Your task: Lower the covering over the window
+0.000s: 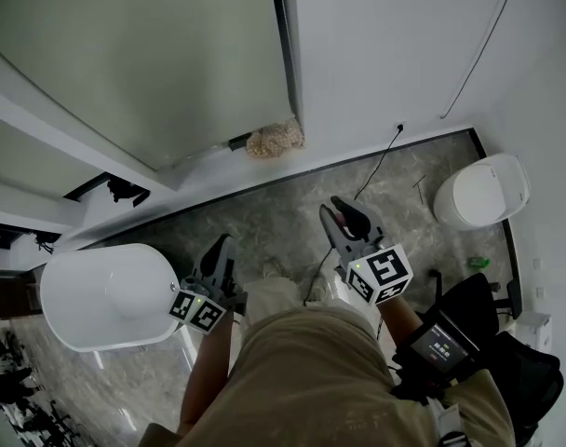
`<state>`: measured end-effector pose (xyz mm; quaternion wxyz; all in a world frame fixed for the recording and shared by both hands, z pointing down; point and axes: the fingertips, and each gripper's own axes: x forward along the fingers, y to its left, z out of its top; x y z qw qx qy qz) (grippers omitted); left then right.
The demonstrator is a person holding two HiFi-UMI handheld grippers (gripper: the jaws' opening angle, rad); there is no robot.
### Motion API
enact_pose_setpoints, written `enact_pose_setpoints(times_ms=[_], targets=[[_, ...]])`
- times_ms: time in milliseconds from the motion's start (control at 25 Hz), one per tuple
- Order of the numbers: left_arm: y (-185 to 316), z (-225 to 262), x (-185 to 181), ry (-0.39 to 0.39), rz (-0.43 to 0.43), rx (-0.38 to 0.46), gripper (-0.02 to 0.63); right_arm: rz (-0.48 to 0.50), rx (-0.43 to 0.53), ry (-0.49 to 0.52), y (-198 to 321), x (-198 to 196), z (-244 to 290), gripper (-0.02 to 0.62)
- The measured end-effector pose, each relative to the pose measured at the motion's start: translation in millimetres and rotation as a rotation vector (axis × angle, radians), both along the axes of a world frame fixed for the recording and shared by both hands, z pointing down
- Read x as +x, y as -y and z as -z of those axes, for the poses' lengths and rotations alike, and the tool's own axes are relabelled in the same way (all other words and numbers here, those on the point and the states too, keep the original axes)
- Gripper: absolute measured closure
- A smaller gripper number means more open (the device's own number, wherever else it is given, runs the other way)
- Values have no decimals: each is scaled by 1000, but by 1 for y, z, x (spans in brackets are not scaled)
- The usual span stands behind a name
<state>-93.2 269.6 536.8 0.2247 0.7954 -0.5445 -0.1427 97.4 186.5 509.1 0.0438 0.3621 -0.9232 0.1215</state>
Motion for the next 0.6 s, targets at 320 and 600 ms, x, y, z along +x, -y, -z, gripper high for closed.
enact_pose_setpoints(times_ms=[320, 600], targets=[[41, 17, -27, 21, -52, 6, 586, -50, 29, 15, 26, -17, 28, 499], [63, 32, -23, 23, -107, 47, 586, -102, 41, 6, 35, -12, 37, 499]])
